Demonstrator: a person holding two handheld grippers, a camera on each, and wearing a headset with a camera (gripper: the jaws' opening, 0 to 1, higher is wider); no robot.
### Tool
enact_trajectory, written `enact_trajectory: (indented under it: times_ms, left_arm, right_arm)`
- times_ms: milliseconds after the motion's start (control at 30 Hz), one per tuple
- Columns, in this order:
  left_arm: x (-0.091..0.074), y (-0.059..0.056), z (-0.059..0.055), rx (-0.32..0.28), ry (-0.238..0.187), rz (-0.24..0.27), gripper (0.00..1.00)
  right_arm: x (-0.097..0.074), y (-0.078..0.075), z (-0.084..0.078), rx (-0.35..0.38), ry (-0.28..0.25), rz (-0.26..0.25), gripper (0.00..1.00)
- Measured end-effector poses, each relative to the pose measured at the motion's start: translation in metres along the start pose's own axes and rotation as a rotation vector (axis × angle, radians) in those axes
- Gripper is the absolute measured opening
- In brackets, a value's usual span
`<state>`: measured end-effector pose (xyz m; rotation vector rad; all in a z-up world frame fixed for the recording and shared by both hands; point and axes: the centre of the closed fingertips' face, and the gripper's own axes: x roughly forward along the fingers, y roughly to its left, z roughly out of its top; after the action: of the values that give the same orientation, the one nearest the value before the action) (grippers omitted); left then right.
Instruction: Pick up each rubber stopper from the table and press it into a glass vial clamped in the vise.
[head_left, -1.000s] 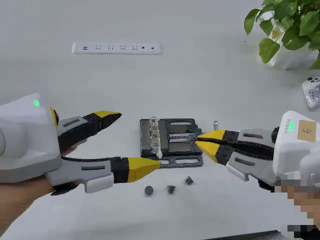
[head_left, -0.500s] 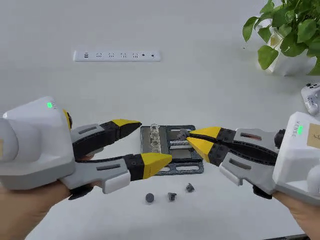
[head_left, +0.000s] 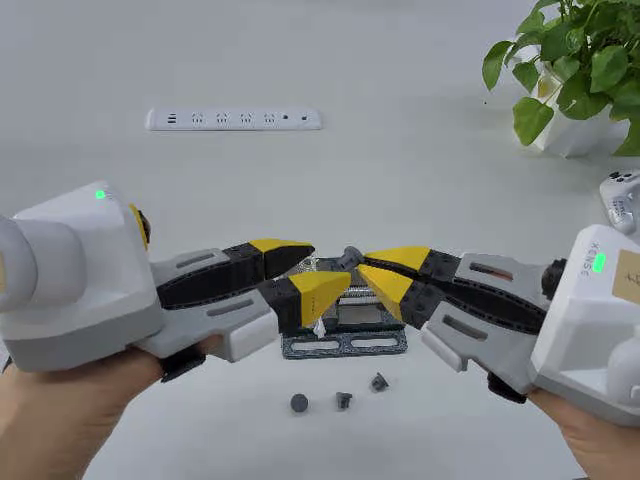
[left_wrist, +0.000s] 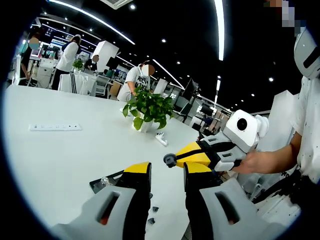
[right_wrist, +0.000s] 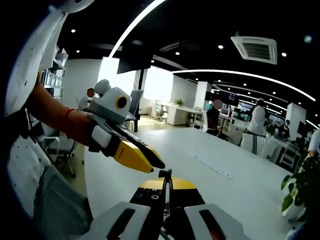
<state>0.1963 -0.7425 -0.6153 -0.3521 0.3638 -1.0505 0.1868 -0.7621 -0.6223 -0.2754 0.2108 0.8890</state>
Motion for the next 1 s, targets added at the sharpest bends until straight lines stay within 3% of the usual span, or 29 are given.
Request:
enact_trajectory:
  times_ms: [533, 1000]
  left_arm:
    - [0.004, -0.007, 0.005, -0.073, -0.025, -0.027, 0.09]
    - [0.004, -0.009, 0.012, -0.16, -0.061, -0.054, 0.07]
  right_arm:
    - [0.0, 0.002, 0.014, 0.0, -0.036, -0.016, 0.0]
    - [-0.001, 0.0, 0.017, 0.002, -0.049, -0.031, 0.0]
